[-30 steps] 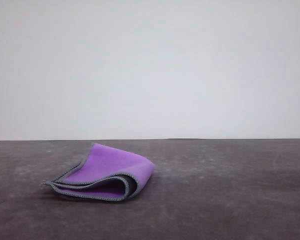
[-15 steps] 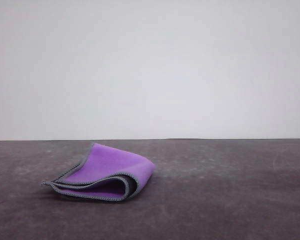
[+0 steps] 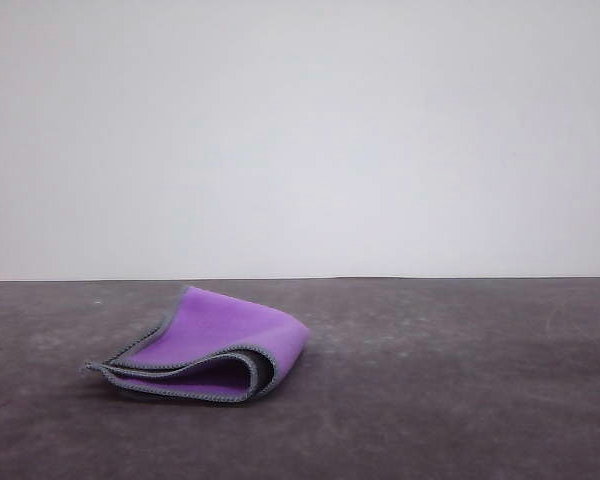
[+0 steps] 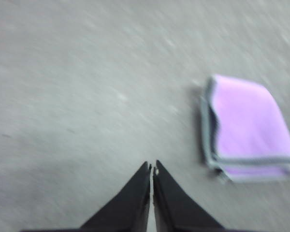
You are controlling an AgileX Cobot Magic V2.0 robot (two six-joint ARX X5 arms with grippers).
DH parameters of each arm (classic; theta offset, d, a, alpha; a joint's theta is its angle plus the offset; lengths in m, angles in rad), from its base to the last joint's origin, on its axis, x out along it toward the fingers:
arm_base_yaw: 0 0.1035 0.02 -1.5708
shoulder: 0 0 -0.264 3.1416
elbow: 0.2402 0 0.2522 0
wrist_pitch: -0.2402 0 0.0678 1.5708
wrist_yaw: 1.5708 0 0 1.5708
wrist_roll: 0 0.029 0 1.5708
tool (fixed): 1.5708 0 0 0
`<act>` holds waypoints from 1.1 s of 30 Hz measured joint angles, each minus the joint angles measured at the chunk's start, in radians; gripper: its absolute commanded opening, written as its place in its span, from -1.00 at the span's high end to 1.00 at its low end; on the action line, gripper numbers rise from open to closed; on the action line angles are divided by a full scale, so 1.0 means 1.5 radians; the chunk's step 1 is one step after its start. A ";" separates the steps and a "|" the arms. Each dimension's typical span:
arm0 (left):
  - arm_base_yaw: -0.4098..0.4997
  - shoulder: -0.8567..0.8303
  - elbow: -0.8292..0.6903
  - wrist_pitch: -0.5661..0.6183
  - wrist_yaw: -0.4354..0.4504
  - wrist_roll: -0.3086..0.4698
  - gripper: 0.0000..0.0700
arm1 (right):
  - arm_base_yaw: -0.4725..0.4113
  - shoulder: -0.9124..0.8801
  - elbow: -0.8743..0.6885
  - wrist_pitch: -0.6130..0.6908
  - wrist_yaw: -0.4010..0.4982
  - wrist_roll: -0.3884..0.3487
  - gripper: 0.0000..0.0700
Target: Fold clothes
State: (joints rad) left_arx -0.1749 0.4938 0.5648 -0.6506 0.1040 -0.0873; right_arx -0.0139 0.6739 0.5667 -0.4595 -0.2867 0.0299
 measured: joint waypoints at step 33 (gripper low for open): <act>0.096 -0.327 -0.355 0.336 -0.056 0.030 1.00 | 0.000 0.000 0.000 0.000 0.000 0.000 0.97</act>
State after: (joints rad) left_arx -0.0312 0.0036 0.0326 -0.1459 0.0199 -0.0424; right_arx -0.0139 0.6739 0.5667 -0.4591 -0.2867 0.0298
